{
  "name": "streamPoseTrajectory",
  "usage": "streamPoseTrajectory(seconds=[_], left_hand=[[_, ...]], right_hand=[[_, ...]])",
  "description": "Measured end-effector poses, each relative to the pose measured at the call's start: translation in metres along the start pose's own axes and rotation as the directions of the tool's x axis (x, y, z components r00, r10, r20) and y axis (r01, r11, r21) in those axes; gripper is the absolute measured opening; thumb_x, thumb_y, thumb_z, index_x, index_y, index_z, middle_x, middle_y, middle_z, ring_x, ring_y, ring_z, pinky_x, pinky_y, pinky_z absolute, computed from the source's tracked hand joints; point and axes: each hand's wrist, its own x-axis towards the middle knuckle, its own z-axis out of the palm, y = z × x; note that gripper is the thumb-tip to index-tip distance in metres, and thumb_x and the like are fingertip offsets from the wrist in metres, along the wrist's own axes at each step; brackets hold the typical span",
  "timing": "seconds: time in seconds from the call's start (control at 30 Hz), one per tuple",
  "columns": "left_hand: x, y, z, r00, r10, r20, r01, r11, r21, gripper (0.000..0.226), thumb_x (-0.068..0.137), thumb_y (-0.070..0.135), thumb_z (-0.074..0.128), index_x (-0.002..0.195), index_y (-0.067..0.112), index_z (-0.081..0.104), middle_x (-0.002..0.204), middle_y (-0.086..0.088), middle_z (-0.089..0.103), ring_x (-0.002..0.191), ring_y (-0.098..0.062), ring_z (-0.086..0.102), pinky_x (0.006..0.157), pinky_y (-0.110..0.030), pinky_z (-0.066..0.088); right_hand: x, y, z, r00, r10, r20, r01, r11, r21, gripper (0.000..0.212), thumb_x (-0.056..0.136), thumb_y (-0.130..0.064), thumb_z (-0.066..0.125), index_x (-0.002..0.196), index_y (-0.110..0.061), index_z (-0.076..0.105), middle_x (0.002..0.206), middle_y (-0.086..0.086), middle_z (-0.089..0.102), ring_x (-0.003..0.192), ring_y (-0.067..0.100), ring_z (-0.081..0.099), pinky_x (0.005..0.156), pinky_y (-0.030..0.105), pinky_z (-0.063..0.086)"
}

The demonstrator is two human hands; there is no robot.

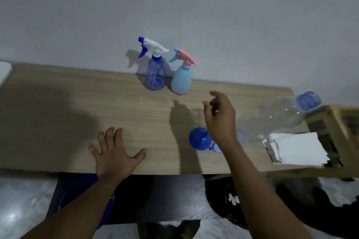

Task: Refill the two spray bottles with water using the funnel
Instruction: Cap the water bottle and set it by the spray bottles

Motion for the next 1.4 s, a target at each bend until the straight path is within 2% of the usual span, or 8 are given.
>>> streamPoseTrajectory(seconds=[0.13, 0.3, 0.5, 0.63, 0.9, 1.13, 1.27, 1.4], left_hand=[[-0.007, 0.003, 0.004, 0.999, 0.036, -0.024, -0.036, 0.999, -0.021, 0.104, 0.074, 0.088, 0.034, 0.151, 0.019, 0.024, 0.156, -0.008, 0.024, 0.145, -0.035, 0.014, 0.115, -0.064, 0.010], [-0.051, 0.046, 0.019, 0.954, 0.298, -0.041, -0.299, 0.954, -0.022, 0.080, 0.082, 0.064, 0.041, 0.146, 0.016, 0.036, 0.139, -0.010, 0.042, 0.127, -0.034, 0.037, 0.107, -0.056, 0.026], [-0.103, 0.109, 0.037, 0.888, 0.461, -0.001, -0.460, 0.887, -0.030, 0.070, 0.080, 0.058, 0.050, 0.139, 0.020, 0.046, 0.134, -0.005, 0.047, 0.122, -0.031, 0.044, 0.105, -0.055, 0.030], [-0.118, 0.139, 0.042, 0.855, 0.517, 0.039, -0.517, 0.856, -0.016, 0.064, 0.078, 0.057, 0.049, 0.134, 0.025, 0.050, 0.135, -0.001, 0.047, 0.122, -0.027, 0.045, 0.105, -0.052, 0.030], [-0.128, 0.168, 0.047, 0.863, 0.493, 0.107, -0.497, 0.868, 0.014, 0.063, 0.076, 0.056, 0.050, 0.134, 0.031, 0.051, 0.140, 0.005, 0.047, 0.125, -0.027, 0.040, 0.103, -0.059, 0.033], [-0.128, 0.177, 0.040, 0.898, 0.425, 0.117, -0.425, 0.905, -0.021, 0.063, 0.078, 0.064, 0.041, 0.131, 0.033, 0.056, 0.138, 0.008, 0.052, 0.126, -0.024, 0.045, 0.103, -0.053, 0.036], [-0.120, 0.206, 0.009, 0.933, 0.359, -0.030, -0.358, 0.913, -0.197, 0.067, 0.081, 0.065, 0.037, 0.132, 0.027, 0.057, 0.132, 0.004, 0.057, 0.121, -0.023, 0.052, 0.103, -0.038, 0.040], [-0.107, 0.258, -0.053, 0.895, 0.339, -0.290, -0.443, 0.746, -0.497, 0.052, 0.085, 0.050, 0.060, 0.124, 0.015, 0.061, 0.122, 0.001, 0.060, 0.110, -0.019, 0.058, 0.094, -0.017, 0.036]], right_hand=[[-0.095, 0.057, -0.020, 0.960, 0.243, 0.140, -0.220, 0.962, -0.161, 0.011, 0.097, -0.022, 0.059, 0.105, -0.021, 0.065, 0.087, 0.000, 0.067, 0.080, 0.016, 0.065, 0.071, 0.037, 0.055], [-0.132, 0.103, -0.030, 0.934, 0.267, 0.237, -0.170, 0.917, -0.360, 0.049, 0.094, -0.007, 0.052, 0.142, -0.018, 0.051, 0.117, 0.014, 0.058, 0.108, 0.033, 0.053, 0.089, 0.039, 0.044], [-0.128, 0.117, -0.029, 0.925, 0.232, 0.302, -0.053, 0.865, -0.499, 0.043, 0.095, -0.017, 0.055, 0.137, -0.028, 0.052, 0.113, 0.011, 0.056, 0.103, 0.034, 0.054, 0.080, 0.040, 0.049], [-0.135, 0.134, -0.043, 0.938, 0.211, 0.274, -0.089, 0.912, -0.400, 0.018, 0.092, -0.022, 0.063, 0.110, -0.019, 0.065, 0.115, 0.008, 0.057, 0.097, 0.030, 0.057, 0.076, 0.040, 0.053], [-0.126, 0.156, -0.068, 0.954, 0.140, 0.265, -0.039, 0.935, -0.352, 0.015, 0.090, -0.021, 0.066, 0.082, -0.009, 0.065, 0.086, 0.010, 0.065, 0.085, 0.032, 0.061, 0.067, 0.039, 0.049], [-0.092, 0.154, -0.147, 0.956, 0.267, 0.121, -0.256, 0.961, -0.099, 0.024, 0.088, -0.021, 0.071, 0.110, -0.012, 0.069, 0.101, 0.004, 0.070, 0.070, 0.010, 0.064, 0.062, 0.021, 0.046], [-0.036, 0.105, -0.202, 0.985, 0.173, 0.001, -0.170, 0.970, 0.175, 0.018, 0.088, -0.012, 0.071, 0.106, -0.015, 0.072, 0.104, 0.004, 0.071, 0.073, 0.000, 0.063, 0.065, 0.011, 0.051], [0.009, 0.030, -0.254, 1.000, -0.017, 0.001, 0.016, 0.926, 0.378, 0.015, 0.091, -0.008, 0.069, 0.104, -0.013, 0.072, 0.100, 0.003, 0.072, 0.075, 0.005, 0.062, 0.063, 0.015, 0.050]])
